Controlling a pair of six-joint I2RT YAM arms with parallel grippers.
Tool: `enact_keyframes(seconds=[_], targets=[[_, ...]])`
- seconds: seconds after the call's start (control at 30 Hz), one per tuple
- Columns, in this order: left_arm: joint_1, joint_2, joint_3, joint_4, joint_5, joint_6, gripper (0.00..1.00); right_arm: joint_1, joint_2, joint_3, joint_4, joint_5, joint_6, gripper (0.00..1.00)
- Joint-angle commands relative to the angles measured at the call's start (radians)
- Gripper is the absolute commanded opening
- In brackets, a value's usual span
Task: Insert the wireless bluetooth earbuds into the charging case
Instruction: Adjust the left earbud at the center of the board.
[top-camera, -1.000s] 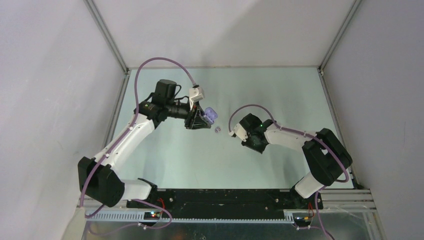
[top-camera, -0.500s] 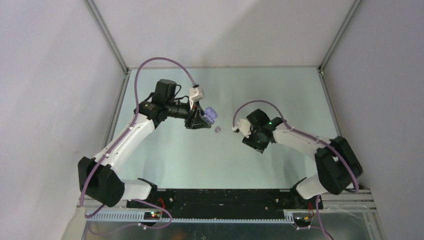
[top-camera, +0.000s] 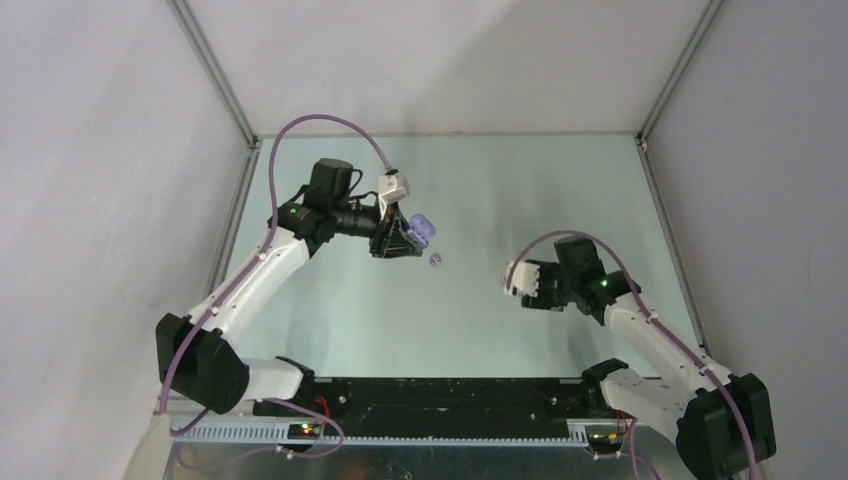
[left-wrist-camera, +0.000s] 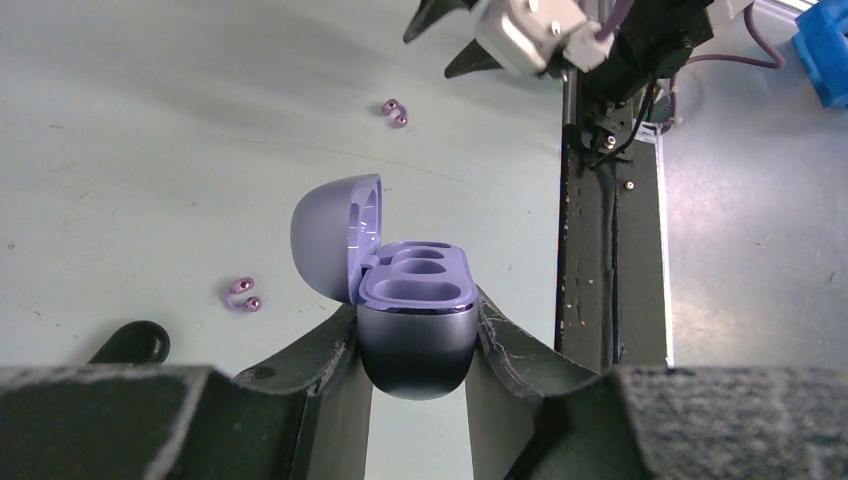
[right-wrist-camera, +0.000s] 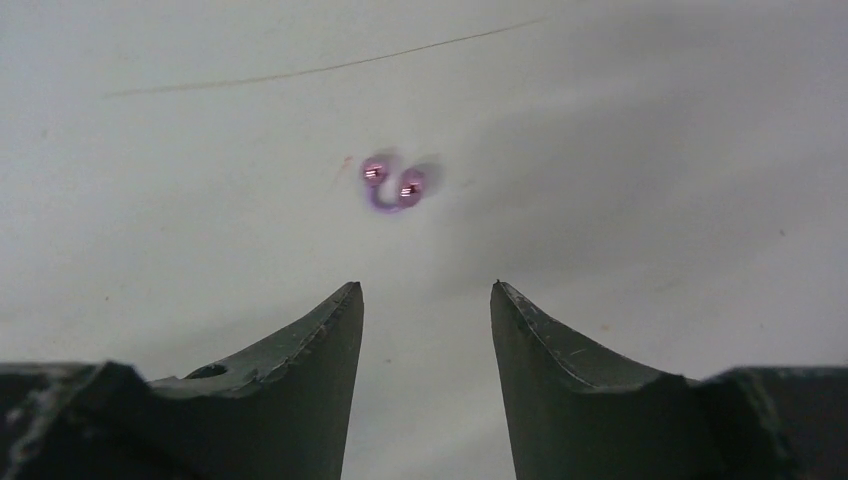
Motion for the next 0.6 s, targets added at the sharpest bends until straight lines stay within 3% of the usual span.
enact_keyframes(seconds=[0.0, 0.17, 0.47, 0.57], targets=[[0.006, -0.003, 0.001, 0.016, 0.018, -0.002, 0.0, -0.008, -0.03, -0.108, 0.08, -0.103, -0.296, 0.53], [0.006, -0.006, 0.001, 0.016, 0.018, -0.001, 0.0, -0.014, -0.02, -0.222, 0.22, -0.109, -0.403, 0.53], [0.006, -0.015, -0.001, 0.011, 0.014, 0.005, 0.0, -0.049, 0.113, -0.248, 0.321, -0.156, -0.532, 0.51], [0.006, -0.017, -0.002, 0.011, 0.014, 0.007, 0.0, -0.042, 0.163, -0.247, 0.337, -0.14, -0.551, 0.45]])
